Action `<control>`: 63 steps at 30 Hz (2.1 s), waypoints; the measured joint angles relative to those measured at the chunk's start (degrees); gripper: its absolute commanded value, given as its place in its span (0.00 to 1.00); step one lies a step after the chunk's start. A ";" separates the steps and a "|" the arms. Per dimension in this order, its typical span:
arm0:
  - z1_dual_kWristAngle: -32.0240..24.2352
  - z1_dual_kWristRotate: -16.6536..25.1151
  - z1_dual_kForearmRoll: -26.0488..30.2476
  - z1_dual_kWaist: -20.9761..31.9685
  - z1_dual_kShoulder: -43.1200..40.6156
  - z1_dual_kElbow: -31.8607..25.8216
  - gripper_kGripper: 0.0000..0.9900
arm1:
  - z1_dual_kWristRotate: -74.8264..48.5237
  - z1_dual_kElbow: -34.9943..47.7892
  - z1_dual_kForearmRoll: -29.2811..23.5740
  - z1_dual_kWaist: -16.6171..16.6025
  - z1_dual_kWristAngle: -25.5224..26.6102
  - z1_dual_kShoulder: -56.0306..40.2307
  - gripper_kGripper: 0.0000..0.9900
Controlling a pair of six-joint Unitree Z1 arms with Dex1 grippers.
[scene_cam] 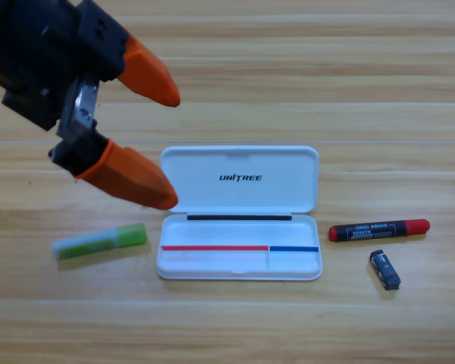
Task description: Clean up eraser and pencils
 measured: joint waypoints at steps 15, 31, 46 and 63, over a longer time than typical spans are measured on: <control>0.56 -0.03 0.00 0.00 0.00 0.89 1.00 | 2.08 0.86 0.00 0.00 -0.31 0.00 0.99; 18.81 8.74 0.08 12.97 8.21 7.02 0.99 | 21.46 0.71 0.31 -8.74 -17.13 8.09 0.99; 16.92 12.52 -1.63 20.18 20.34 11.88 1.00 | 40.72 0.98 0.26 -12.30 -19.80 27.17 0.99; 14.66 16.08 -12.24 20.24 25.31 19.80 1.00 | 45.97 -0.73 -3.82 -12.29 -21.13 43.24 0.85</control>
